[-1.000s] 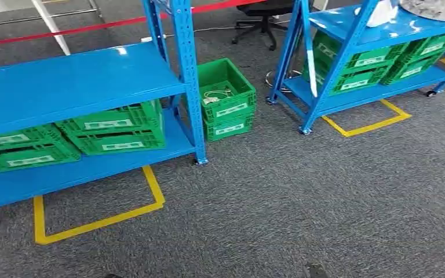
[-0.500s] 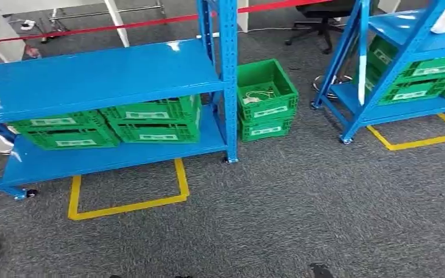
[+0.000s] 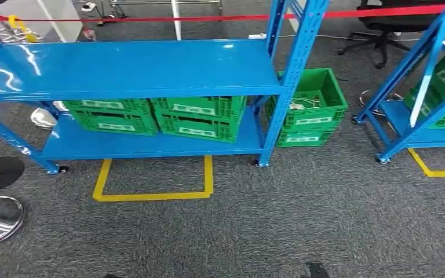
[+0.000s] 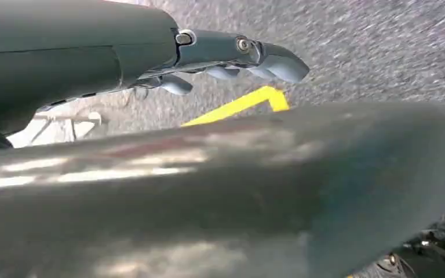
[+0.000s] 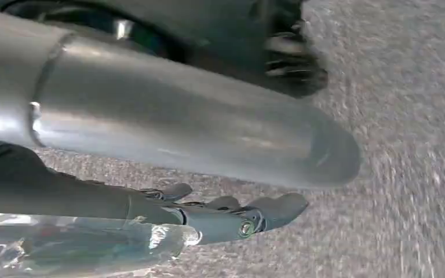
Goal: Take the parts from the cabinet and place them on the table.
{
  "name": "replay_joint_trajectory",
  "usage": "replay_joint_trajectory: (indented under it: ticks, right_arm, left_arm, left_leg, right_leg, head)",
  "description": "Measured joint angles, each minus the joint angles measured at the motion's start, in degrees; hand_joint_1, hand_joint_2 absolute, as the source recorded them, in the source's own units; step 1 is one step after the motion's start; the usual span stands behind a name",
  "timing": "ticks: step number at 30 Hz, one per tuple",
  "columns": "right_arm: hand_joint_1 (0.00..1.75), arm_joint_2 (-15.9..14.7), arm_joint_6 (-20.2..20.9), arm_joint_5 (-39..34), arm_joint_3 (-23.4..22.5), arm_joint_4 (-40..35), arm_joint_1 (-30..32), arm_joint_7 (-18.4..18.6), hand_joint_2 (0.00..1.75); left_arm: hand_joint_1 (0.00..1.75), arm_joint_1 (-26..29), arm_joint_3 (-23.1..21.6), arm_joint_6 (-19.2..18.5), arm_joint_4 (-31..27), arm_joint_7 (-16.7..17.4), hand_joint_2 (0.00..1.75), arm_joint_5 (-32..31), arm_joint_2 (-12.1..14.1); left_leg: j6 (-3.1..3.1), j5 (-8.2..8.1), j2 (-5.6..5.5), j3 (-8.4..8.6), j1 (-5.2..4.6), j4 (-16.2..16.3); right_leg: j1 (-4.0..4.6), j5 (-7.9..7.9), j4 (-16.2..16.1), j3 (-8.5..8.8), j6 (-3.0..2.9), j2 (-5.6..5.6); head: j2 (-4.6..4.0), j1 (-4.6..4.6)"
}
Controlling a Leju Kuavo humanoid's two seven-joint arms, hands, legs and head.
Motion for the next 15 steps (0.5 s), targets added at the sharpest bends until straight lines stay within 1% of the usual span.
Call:
replay_joint_trajectory:
  ticks: [1,2,3,4,5,6,7,8,9,10,11,13,15]
  right_arm:
    - [0.00,0.00,0.13,-0.46,-0.02,0.00,0.04,0.11,0.00]
    - [0.00,0.00,0.20,-0.59,-0.07,0.00,0.00,0.13,0.00]
    - [0.00,0.00,0.20,-0.59,-0.07,0.00,-0.07,0.15,0.00]
    - [0.00,-0.02,0.15,-0.59,-0.07,0.00,-0.14,0.15,0.00]
    - [0.00,-0.02,0.11,-0.59,-0.07,0.00,-0.19,0.15,0.00]
    - [0.00,-0.02,0.13,-0.59,-0.07,0.02,-0.31,0.17,0.00]
    - [0.00,0.00,0.13,-0.59,-0.07,0.02,-0.43,0.17,0.00]
    - [0.00,0.02,0.13,-0.61,-0.07,0.02,-0.42,0.17,0.00]
    - [0.00,0.00,0.13,-0.61,-0.09,0.02,-0.25,0.17,0.00]
    - [0.00,0.00,0.00,-0.66,-0.11,0.02,-0.19,0.20,0.00]
    - [0.00,0.00,0.09,-0.63,-0.11,0.02,-0.21,0.20,0.00]
    - [0.00,0.02,0.11,-0.63,-0.11,0.02,-0.26,0.20,0.00]
    - [0.00,0.02,0.11,-0.63,-0.11,0.02,-0.29,0.20,0.00]
  left_arm:
    - [0.00,0.13,0.00,0.00,0.00,0.02,0.00,-0.02,-0.02]
    - [0.00,0.22,0.00,0.00,0.00,0.20,0.00,-0.02,-0.02]
    - [0.00,0.23,0.00,0.00,0.00,0.24,0.00,-0.02,-0.02]
    - [0.00,0.20,0.00,0.00,0.00,0.24,0.00,-0.02,-0.02]
    - [0.00,0.20,0.00,0.00,-0.02,0.24,0.00,-0.02,0.00]
    - [0.00,0.12,0.02,0.04,0.00,0.24,0.00,-0.02,0.02]
    - [0.00,0.14,0.02,0.13,0.00,0.24,0.00,-0.02,0.06]
    - [0.00,0.17,0.02,0.15,0.00,0.24,0.00,-0.02,0.15]
    - [0.00,0.23,0.04,0.18,0.00,0.24,0.00,-0.02,0.17]
    - [0.00,0.24,0.07,0.18,0.00,0.24,0.00,-0.02,0.15]
    - [0.00,0.21,0.09,0.17,0.00,0.24,0.00,-0.02,0.11]
    - [0.00,0.09,0.11,0.20,0.00,0.24,0.00,-0.02,0.11]
    - [0.00,0.10,0.15,0.17,0.00,0.24,0.00,-0.02,0.11]
  left_leg:
    - [0.00,-0.01,-0.45,0.06,0.00,0.02]
    - [-0.03,-0.02,-0.93,0.14,0.03,0.05]
    - [-0.14,-0.09,-1.28,0.25,0.11,0.09]
    - [-0.36,-0.20,-1.66,0.39,0.21,0.17]
    - [-0.81,-0.34,-1.82,0.40,0.16,0.30]
    - [-1.21,-0.46,-2.01,0.12,-0.14,0.82]
    - [-1.50,-0.23,-2.08,-0.03,-0.11,0.63]
    - [-0.93,-0.40,-2.05,-0.14,-0.14,0.78]
    - [0.08,0.09,-2.04,-0.25,-0.15,0.72]
    - [0.39,0.17,-2.04,-0.24,-0.15,0.59]
    - [0.39,0.19,-2.01,-0.21,-0.09,0.44]
    - [0.32,0.35,-1.98,-0.13,-0.04,0.13]
    - [-0.22,0.61,-1.98,-0.08,0.00,-0.19]
  right_leg:
    - [-0.01,0.69,0.66,-0.83,0.02,0.01]
    - [-0.05,2.82,-1.51,-0.31,-0.02,0.01]
    - [-0.17,5.67,-5.70,1.27,0.02,0.02]
    - [-0.37,8.93,-11.63,3.82,0.06,0.10]
    - [-0.66,9.89,-15.87,5.58,0.29,0.86]
    - [-0.46,9.54,-16.58,5.78,-0.18,1.40]
    - [-0.44,9.74,-16.42,5.96,-0.62,1.36]
    - [-0.59,10.02,-16.54,5.85,-0.39,1.33]
    - [-0.53,10.06,-16.55,5.78,-0.44,1.40]
    - [-0.41,10.16,-16.55,5.69,-0.61,1.44]
    - [-0.32,10.17,-16.54,5.64,-0.65,1.50]
    - [-0.20,10.15,-16.54,5.60,-1.04,1.52]
    - [-0.12,10.16,-16.51,5.51,-1.33,1.47]
  head:
    - [0.00,-0.07]
    - [0.00,0.00]
    - [0.00,-0.09]
    - [0.00,-0.02]
    - [0.00,0.00]
    - [0.00,0.02]
    - [0.00,-0.18]
    - [0.00,-0.11]
    - [0.00,-0.20]
    - [0.00,-0.13]
    - [0.00,-0.15]
    - [0.00,-0.15]
    - [0.00,-0.15]
